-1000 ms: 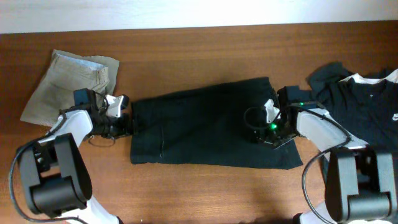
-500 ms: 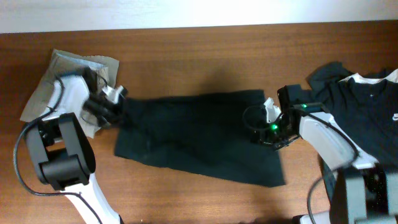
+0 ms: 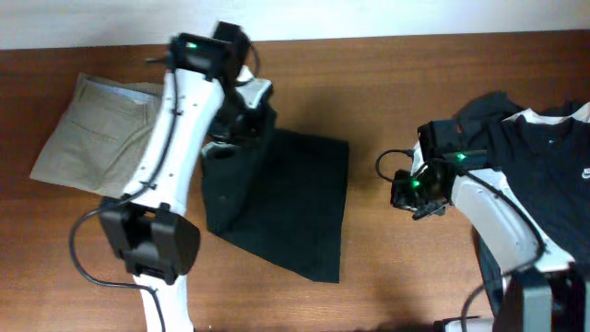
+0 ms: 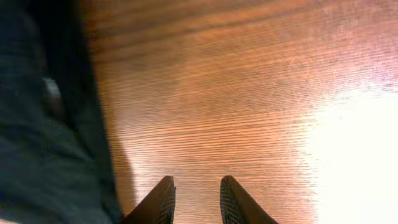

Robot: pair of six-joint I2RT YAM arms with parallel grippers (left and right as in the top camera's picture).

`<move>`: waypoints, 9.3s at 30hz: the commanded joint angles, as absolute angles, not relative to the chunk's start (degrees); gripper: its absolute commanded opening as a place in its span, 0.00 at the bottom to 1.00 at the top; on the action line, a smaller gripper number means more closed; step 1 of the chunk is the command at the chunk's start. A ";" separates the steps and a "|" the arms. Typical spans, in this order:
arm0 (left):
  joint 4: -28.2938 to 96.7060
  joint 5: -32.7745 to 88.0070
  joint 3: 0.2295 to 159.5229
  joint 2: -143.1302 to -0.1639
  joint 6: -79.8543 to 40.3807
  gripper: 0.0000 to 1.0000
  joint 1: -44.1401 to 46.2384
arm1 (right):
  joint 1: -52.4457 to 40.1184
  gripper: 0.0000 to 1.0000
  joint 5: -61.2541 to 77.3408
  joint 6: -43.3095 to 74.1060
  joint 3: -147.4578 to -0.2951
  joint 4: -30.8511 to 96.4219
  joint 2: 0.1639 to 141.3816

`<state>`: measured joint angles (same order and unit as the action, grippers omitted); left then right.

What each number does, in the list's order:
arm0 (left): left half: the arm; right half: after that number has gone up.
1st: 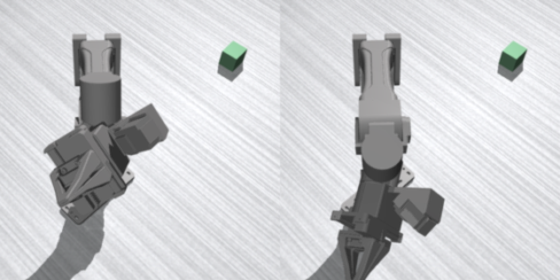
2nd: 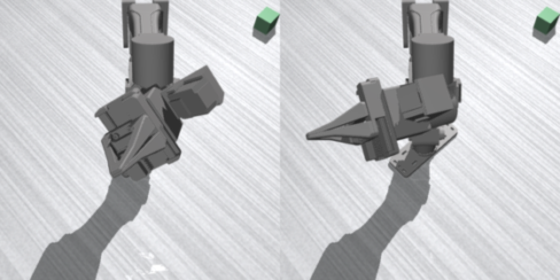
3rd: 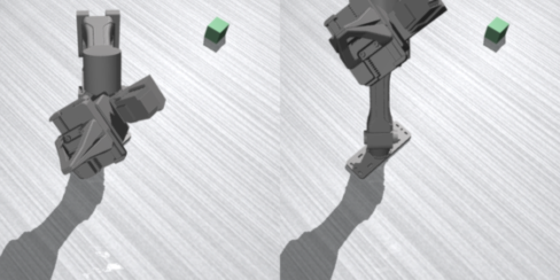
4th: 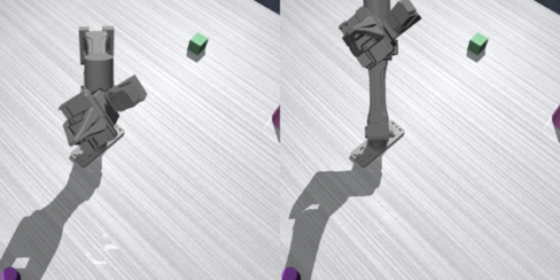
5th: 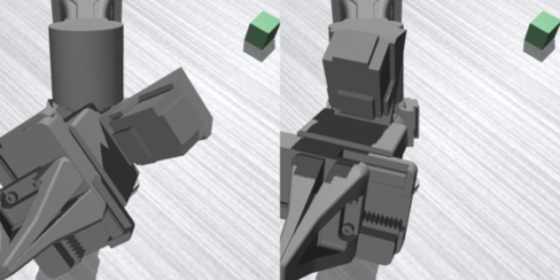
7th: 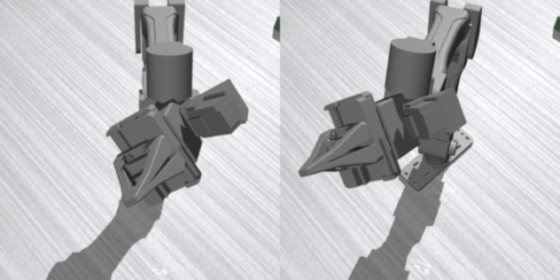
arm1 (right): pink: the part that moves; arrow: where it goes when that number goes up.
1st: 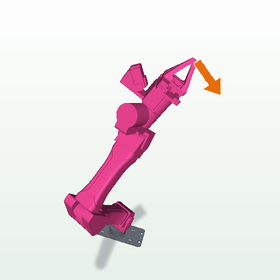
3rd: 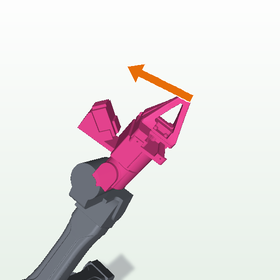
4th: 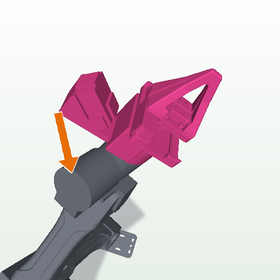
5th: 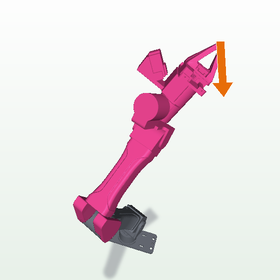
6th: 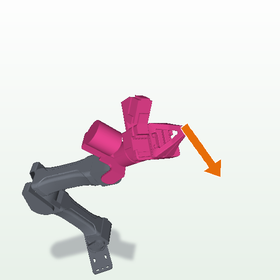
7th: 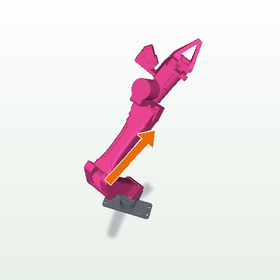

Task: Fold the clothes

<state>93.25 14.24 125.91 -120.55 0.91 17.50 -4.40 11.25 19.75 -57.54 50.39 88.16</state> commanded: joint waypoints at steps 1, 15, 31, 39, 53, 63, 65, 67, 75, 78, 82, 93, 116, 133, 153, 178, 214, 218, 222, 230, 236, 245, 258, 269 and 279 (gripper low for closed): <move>91.70 11.07 126.21 -123.59 -8.69 0.02 23.05 | -4.75 0.31 8.32 23.05 -58.41 50.63 92.51; 96.73 2.17 140.20 -127.04 -6.04 0.99 29.95 | -4.75 0.30 9.47 22.70 -58.57 51.00 93.19; 96.73 5.17 140.29 -114.61 3.77 0.99 10.55 | -28.42 0.06 21.23 29.52 -65.17 42.61 102.59; 95.92 11.60 125.69 -114.61 3.79 0.47 11.03 | -26.52 0.06 9.87 23.83 -71.57 50.89 89.93; 68.29 15.97 74.24 -114.61 3.75 0.08 8.34 | -29.17 0.04 21.34 35.53 -67.35 55.37 109.58; 67.07 42.44 84.38 -114.43 12.12 0.19 3.53 | -22.85 0.10 27.22 17.50 -73.08 41.28 98.65; 58.89 40.73 84.42 -114.45 12.03 0.19 4.05 | -22.85 0.10 27.20 21.17 -72.95 34.76 101.60; 53.91 34.37 82.74 -114.76 9.91 0.17 5.45 | -22.83 0.09 27.18 25.50 -72.95 31.44 105.86; 51.00 9.30 75.18 -117.47 2.09 0.05 7.64 | -17.17 0.04 12.80 37.71 -72.95 47.57 116.75; 52.73 9.61 76.36 -117.38 2.13 0.05 7.20 | -15.62 0.05 14.63 29.28 -73.03 50.43 115.11; 63.24 9.98 85.54 -115.07 2.17 0.06 7.25 | -15.77 0.08 19.94 16.10 -74.98 53.49 107.26; 64.45 22.57 91.55 -108.79 8.86 0.55 10.44 | -15.77 0.14 19.90 22.87 -75.20 58.04 92.66; 63.90 39.18 89.91 -131.57 12.38 0.75 11.70 | -15.77 0.16 20.34 29.26 -67.37 53.08 109.40; 65.06 32.97 89.93 -131.68 13.61 0.55 12.84 | -15.73 0.15 20.34 29.21 -67.40 53.78 109.40; 64.38 38.28 92.09 -136.92 13.58 0.59 18.00 | -15.73 0.17 18.65 28.60 -67.40 53.15 109.40; 75.72 34.61 109.62 -133.19 15.46 0.10 11.53 | -13.41 0.13 19.86 25.76 -70.30 54.33 95.94; 78.56 20.95 119.72 -129.64 16.40 0.54 10.07 | -16.88 0.72 25.45 13.39 -62.78 48.14 108.90; 78.78 20.08 119.72 -129.64 16.40 0.54 10.07 | -16.51 0.04 13.56 22.28 -59.81 49.89 110.00; 78.70 20.10 119.72 -129.64 16.38 0.54 10.07 | -9.87 0.04 -3.99 28.95 -64.84 51.46 110.00; 76.86 21.96 119.72 -129.64 16.38 0.64 10.13 | -3.49 0.41 14.48 14.59 -90.45 66.59 109.97; 69.12 23.11 119.15 -129.64 16.45 0.64 11.00 | -10.68 0.23 17.45 23.14 -77.76 64.03 110.00; 67.77 22.70 118.85 -130.39 19.44 0.78 13.39 | 0.84 0.04 -0.49 24.10 -63.16 45.41 109.97; 81.52 28.45 118.87 -142.54 19.42 0.00 18.28 | 2.02 0.06 -4.51 18.31 -66.48 46.02 109.97; 90.98 28.27 120.86 -142.54 18.72 0.55 17.50 | 1.72 0.21 21.06 8.64 -81.62 65.76 109.12; 76.58 33.50 124.53 -145.14 17.63 0.99 19.16 | -1.80 0.19 6.79 27.94 -60.95 48.45 109.12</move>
<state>78.72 30.09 123.66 -142.41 17.58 17.26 -1.98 14.28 25.28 -63.53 49.80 107.42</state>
